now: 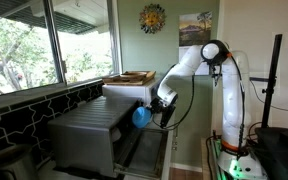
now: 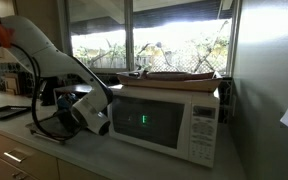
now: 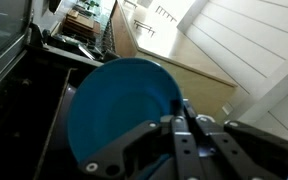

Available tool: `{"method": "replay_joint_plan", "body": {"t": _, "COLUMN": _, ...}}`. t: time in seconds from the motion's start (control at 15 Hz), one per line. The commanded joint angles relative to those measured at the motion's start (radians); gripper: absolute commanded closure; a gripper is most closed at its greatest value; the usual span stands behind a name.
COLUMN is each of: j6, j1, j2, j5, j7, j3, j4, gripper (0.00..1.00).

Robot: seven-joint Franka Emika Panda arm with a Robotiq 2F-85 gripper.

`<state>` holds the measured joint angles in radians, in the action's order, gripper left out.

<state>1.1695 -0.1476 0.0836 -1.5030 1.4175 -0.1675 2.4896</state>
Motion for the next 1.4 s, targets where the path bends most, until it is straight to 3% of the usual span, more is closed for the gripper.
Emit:
{"method": "replay_joint_plan", "body": {"t": 0.0, "j6": -0.007, "j1": -0.004, "j2": 0.002, "j5": 0.004, "j7": 0.005, "j3": -0.001, "j4": -0.001, "gripper": 0.96}}
{"method": "replay_joint_plan", "body": {"t": 0.2, "j6": -0.007, "j1": -0.002, "j2": 0.002, "j5": 0.003, "j7": 0.005, "j3": 0.001, "j4": -0.002, "gripper": 0.99}}
{"method": "replay_joint_plan", "body": {"t": 1.0, "j6": -0.132, "j1": -0.002, "j2": 0.130, "j5": 0.089, "j7": 0.239, "j3": 0.004, "j4": -0.082, "gripper": 0.99}}
{"method": "replay_joint_plan", "body": {"t": 1.33, "j6": -0.111, "j1": -0.010, "j2": 0.104, "j5": 0.204, "j7": 0.238, "j3": -0.017, "j4": -0.097, "gripper": 0.99}}
